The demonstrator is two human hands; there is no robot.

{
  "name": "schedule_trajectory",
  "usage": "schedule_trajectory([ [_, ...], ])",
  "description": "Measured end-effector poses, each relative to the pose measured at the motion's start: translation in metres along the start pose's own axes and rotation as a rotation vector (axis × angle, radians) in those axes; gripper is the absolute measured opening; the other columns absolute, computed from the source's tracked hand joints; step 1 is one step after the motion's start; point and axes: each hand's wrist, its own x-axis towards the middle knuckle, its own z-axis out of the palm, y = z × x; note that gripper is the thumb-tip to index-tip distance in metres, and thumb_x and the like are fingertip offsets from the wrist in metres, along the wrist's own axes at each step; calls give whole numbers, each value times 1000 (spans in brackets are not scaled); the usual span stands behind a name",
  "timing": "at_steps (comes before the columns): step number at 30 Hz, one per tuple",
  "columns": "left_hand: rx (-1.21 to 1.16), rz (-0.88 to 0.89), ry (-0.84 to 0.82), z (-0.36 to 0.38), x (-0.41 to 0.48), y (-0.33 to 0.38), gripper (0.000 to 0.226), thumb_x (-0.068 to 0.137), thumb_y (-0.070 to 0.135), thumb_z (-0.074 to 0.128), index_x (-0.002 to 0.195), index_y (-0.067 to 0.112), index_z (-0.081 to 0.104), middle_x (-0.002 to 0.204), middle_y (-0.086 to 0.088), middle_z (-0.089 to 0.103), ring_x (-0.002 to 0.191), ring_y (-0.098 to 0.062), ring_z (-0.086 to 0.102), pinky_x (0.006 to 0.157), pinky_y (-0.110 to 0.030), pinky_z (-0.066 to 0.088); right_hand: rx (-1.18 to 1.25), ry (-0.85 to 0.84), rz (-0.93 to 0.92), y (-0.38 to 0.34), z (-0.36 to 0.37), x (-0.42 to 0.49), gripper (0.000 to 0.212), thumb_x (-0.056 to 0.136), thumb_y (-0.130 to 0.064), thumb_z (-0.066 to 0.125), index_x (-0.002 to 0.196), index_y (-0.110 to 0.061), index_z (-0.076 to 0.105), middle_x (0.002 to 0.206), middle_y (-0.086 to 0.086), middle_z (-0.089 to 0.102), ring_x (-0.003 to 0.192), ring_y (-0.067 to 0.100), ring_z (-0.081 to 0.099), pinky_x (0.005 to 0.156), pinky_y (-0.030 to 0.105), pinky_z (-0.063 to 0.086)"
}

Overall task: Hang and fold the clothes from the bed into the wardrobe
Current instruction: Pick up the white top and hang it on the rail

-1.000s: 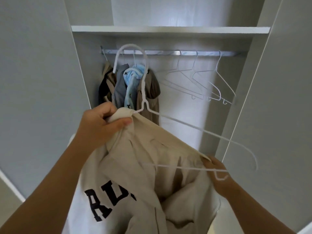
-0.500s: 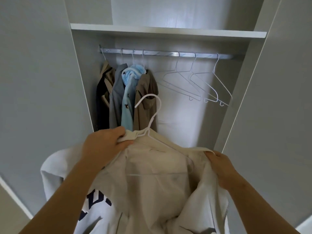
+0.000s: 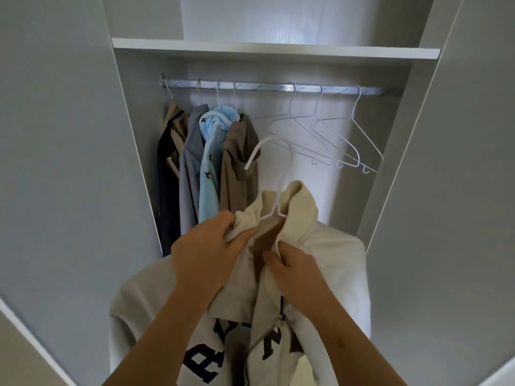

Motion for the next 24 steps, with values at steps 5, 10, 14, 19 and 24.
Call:
schedule_trajectory([
  [5,-84,-102,69,-10,0,-1,34,72,41,71,65,23,43,46,18,27,44,6,31,45,-16,20,-72,585,-247,9,-27,1,50,89,-44,32,82,-9,68,83,6,62,82,24,55,80,39,40],
  [10,-158,-56,64,-18,9,-1,31,69,49,73,68,22,56,47,17,38,46,4,38,48,-14,28,-286,754,49,27,-53,10,62,87,-47,18,100,-13,68,106,11,59,109,33,47,103,39,21],
  [14,-174,-27,6,-12,9,5,21,70,29,78,68,22,59,47,17,38,45,2,41,51,-10,35,-248,653,24,31,-55,6,57,100,-34,29,47,-14,30,47,0,37,58,29,45,68,35,33],
  [19,-227,121,-92,8,3,11,40,66,11,83,62,25,46,48,19,21,53,15,46,62,8,29,-332,525,85,17,-43,1,54,97,-40,22,56,-12,42,54,-1,44,62,25,52,67,34,40],
  [24,3,193,-85,10,7,13,37,79,50,53,67,16,63,65,7,57,64,-10,53,55,-13,36,-228,511,174,17,-47,4,58,96,-47,26,49,-16,41,53,0,45,58,18,48,58,30,36],
])
